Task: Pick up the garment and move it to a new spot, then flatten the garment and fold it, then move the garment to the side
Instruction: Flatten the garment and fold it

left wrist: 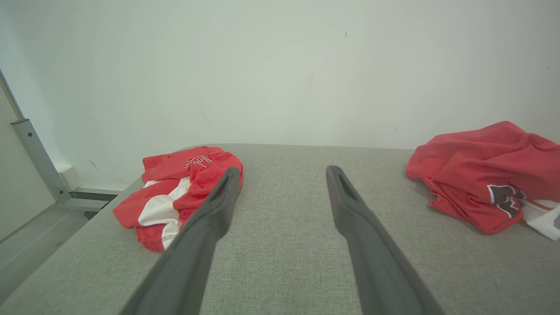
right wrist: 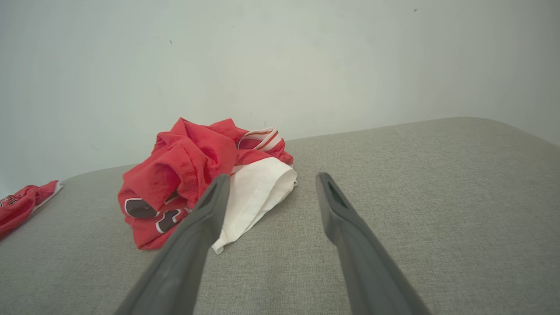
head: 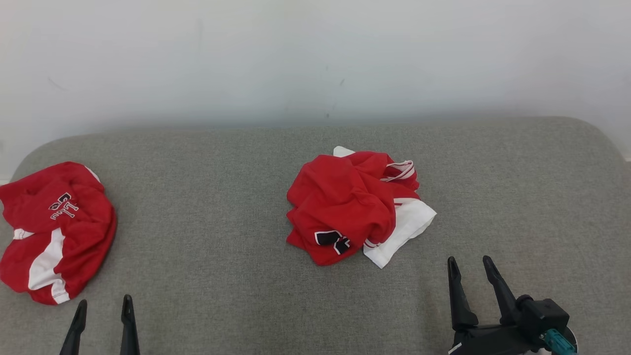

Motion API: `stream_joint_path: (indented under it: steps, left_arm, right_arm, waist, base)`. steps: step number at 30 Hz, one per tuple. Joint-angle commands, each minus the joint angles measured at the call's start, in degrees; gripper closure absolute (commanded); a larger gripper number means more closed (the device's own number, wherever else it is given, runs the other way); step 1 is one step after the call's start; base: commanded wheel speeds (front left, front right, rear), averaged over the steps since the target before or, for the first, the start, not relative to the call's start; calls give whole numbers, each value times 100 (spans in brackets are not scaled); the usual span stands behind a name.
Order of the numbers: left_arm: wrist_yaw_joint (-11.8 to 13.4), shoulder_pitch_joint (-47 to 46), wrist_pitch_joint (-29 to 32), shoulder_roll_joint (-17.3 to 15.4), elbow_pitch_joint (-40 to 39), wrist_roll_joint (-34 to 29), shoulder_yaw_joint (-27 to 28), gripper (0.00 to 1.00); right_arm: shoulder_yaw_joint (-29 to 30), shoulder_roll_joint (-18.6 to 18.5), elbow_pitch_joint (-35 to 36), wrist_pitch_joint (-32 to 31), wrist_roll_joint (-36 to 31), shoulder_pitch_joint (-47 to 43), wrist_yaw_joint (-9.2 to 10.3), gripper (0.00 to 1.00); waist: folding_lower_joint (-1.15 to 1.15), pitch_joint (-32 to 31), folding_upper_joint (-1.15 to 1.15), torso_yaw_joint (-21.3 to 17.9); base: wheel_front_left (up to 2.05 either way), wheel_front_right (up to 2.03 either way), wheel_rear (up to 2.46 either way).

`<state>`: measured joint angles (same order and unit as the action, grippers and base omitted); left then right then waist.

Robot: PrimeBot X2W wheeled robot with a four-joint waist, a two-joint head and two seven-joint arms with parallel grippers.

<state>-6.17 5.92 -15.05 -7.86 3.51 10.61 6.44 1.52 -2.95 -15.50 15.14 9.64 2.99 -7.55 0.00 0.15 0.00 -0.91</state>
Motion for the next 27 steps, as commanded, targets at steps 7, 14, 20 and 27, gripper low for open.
stream_joint_path:
  steps: [7, 14, 20, 27]
  left_arm:
    - [-105, 11, -19, 101, 93, -83, 77, 0]
    - [-124, -9, -19, 128, 119, -107, 99, 0]
    - [-133, -16, -19, 142, 123, -98, 97, 0]
    - [-133, -42, -19, 106, 126, -56, 52, 0]
  right_arm:
    - [-12, 14, -63, 2, -9, -39, 12, 0]
    - [-43, 14, -96, 2, 13, -38, 12, 0]
    - [-34, 14, -114, 2, 8, -38, 12, 0]
    - [-9, 14, -133, 2, -4, -33, 12, 0]
  waist:
    - [0, 8, 0, 15]
    - [0, 21, 0, 0]
    - [0, 37, 0, 1]
    - [0, 46, 0, 17]
  base:
    - [0, 0, 0]
    - [0, 0, 0]
    - [0, 0, 0]
    - [0, 0, 0]
